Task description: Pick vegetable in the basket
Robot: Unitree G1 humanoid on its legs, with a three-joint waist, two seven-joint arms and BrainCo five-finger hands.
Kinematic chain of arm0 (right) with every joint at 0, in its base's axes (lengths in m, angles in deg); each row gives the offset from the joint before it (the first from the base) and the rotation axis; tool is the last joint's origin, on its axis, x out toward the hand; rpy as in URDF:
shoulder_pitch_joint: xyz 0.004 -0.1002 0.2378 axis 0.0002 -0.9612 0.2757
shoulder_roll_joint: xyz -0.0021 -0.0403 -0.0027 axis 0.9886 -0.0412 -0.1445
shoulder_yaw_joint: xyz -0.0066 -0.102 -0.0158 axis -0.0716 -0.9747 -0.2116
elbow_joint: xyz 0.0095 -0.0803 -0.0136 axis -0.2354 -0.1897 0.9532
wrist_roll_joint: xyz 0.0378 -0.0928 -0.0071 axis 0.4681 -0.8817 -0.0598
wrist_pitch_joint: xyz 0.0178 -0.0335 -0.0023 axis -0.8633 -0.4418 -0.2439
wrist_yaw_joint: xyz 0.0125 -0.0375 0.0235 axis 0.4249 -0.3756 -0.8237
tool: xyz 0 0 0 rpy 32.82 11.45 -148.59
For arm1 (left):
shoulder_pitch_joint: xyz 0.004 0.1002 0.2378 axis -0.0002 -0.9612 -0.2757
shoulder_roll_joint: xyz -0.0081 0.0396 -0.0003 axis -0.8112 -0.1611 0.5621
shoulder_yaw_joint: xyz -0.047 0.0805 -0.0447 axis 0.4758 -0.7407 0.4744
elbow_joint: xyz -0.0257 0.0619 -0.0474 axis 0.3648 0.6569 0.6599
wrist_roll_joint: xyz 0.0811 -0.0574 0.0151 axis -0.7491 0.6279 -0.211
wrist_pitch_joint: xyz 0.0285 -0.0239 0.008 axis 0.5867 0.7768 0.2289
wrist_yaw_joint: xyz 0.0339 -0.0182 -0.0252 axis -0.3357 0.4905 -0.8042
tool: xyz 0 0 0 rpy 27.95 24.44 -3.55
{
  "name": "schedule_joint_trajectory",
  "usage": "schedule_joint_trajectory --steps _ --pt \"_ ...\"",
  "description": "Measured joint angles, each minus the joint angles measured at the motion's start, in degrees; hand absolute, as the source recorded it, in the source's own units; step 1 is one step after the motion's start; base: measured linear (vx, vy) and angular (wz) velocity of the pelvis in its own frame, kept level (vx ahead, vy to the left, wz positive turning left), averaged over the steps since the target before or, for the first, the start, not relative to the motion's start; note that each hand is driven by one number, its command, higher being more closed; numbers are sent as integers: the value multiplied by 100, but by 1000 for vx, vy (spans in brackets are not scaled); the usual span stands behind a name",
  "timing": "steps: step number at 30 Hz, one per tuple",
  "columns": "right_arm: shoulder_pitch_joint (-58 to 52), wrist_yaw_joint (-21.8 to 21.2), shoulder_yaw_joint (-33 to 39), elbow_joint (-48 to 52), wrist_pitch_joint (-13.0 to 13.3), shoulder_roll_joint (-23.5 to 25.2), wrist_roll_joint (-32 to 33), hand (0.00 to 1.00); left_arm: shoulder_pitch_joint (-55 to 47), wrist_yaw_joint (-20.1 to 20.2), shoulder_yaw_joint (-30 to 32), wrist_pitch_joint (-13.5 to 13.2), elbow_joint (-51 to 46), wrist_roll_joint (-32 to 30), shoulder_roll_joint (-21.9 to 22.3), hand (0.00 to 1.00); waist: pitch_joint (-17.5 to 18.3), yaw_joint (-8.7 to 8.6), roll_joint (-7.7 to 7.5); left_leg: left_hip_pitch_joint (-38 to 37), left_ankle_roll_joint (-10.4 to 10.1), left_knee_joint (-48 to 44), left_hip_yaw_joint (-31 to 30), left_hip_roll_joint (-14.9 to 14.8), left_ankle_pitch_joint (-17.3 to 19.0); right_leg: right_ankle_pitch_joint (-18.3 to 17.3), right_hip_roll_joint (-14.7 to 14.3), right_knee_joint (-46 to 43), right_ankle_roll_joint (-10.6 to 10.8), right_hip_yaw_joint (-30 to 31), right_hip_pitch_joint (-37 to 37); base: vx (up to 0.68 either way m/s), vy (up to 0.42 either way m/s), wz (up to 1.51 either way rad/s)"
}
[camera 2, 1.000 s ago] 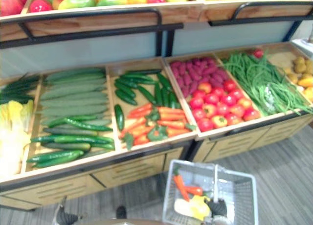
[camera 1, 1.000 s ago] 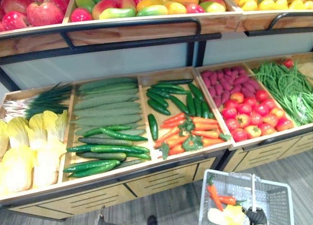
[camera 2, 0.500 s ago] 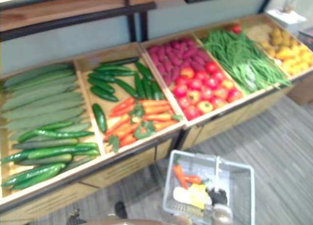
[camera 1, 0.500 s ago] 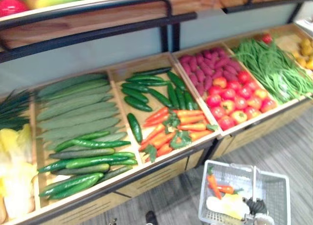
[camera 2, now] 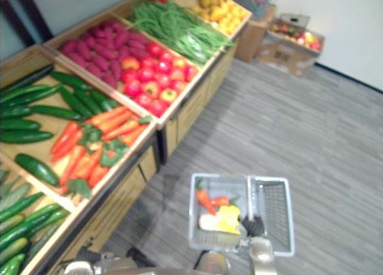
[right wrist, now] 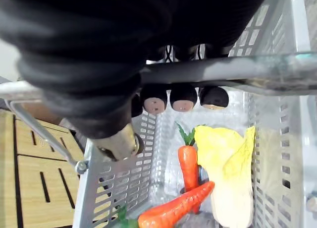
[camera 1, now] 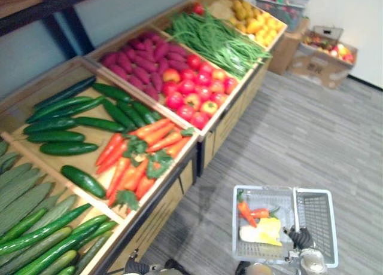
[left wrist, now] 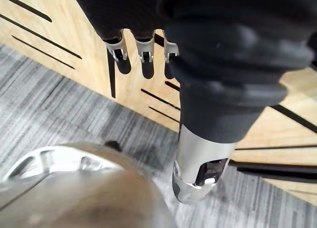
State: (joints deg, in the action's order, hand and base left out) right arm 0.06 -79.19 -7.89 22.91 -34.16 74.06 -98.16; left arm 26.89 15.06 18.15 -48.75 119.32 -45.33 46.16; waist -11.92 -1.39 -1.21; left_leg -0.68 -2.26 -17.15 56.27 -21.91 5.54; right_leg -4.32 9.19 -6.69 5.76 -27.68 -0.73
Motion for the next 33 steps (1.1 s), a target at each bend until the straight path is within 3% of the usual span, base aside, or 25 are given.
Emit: schedule_joint_trajectory --steps 1,2,4,5,6,11,12,13,14,15,17,18,24,27,28,30,33 --pt "-150 12 35 -6 -1 -13 2 100 -16 -40 -16 -1 1 -2 115 0 -14 -14 117 -47 -38 -147 -6 -195 -34 -13 -169 72 -60 17 -100 -122 -510 -74" --pt "-405 116 135 -98 3 -161 2 100 -43 -79 -79 -3 2 -14 216 0 -25 -14 196 -146 -57 -818 -468 -667 -709 -156 -425 226 -267 343 -350 -95 -547 -86" --pt "-372 146 227 -279 0 -209 4 100 -33 -164 -68 -5 -1 6 262 0 -25 -1 193 -61 -139 -762 -1090 -481 -890 -88 -371 254 -366 543 -357 29 -288 -72" --pt "-370 234 429 -507 -7 -235 11 100 -34 -228 -19 -7 7 31 300 0 -31 13 183 -62 -236 -441 -1947 -53 -860 52 -259 318 -329 702 -342 148 16 -45" --pt "-347 256 436 -526 -7 -248 11 100 -34 -242 -20 -6 12 34 308 0 -28 26 189 -131 -259 -311 -2176 109 -861 133 -209 396 -276 784 -340 171 67 -40" --pt "-379 256 425 -601 17 -219 12 100 -23 -277 104 -16 11 44 291 0 -18 43 126 -159 -271 -652 -2309 348 -849 439 -2 775 -146 1049 -489 72 92 -27" --pt "-372 259 424 -628 38 -242 12 100 -35 -277 124 -30 29 48 316 0 -50 70 69 -116 -363 -623 -2556 432 -596 451 27 776 -143 1171 -473 56 165 -57" --pt "-338 268 450 -650 65 -287 23 100 -57 -277 148 -35 57 49 410 0 -9 110 247 -261 -486 -78 -3112 651 -325 490 -46 780 -114 1320 -410 38 180 -68" --pt "-295 263 479 -710 79 -305 60 100 -65 -277 149 -31 62 53 438 0 19 110 333 -462 -474 195 -3212 680 -184 501 -135 777 -97 1469 -348 44 221 -95" --pt "-213 265 496 -807 93 -323 156 100 -102 -278 142 -26 72 53 452 0 54 87 394 -785 -607 749 -3191 740 -88 552 -248 768 -47 1721 -202 43 208 -98" --pt "-145 231 606 -1017 196 -229 403 100 -4 -276 114 -34 195 59 429 0 70 66 364 -956 -623 1176 -2840 904 -45 661 -242 718 37 2037 71 17 155 -72" --pt "-39 121 859 -1696 159 -113 914 100 -151 -270 92 -38 277 55 287 0 454 29 69 -954 -493 1306 -3072 1424 471 1267 109 1271 345 2307 107 -11 28 -16" --pt "-58 126 860 -1745 155 -114 916 100 -160 -270 99 -42 322 60 280 0 548 40 57 -812 -483 1319 -3393 1454 462 1268 179 1270 347 1987 71 8 -10 22" --pt "-27 133 743 -1861 119 -115 912 100 -235 -267 146 -41 318 280 287 0 649 201 37 -726 -479 1314 -3533 1462 459 1270 211 1271 347 1717 66 26 -14 26" --pt "-22 131 681 -1861 116 -115 910 100 -258 -265 155 -44 315 282 292 0 629 231 -36 -704 -479 1313 -3559 1462 459 1272 212 1271 347 1668 69 10 -27 19" --pt "29 118 571 -1862 108 -113 896 100 -271 -254 195 -45 274 403 292 0 671 327 -5 -630 -475 1308 -3645 1451 455 1354 200 1275 289 1277 126 -13 -40 12" --pt "222 116 568 -1856 70 -130 882 100 -320 -173 207 -51 256 511 283 0 643 326 -62 -608 -473 1303 -3647 1461 455 1481 192 1277 147 818 168 -29 -48 -11"
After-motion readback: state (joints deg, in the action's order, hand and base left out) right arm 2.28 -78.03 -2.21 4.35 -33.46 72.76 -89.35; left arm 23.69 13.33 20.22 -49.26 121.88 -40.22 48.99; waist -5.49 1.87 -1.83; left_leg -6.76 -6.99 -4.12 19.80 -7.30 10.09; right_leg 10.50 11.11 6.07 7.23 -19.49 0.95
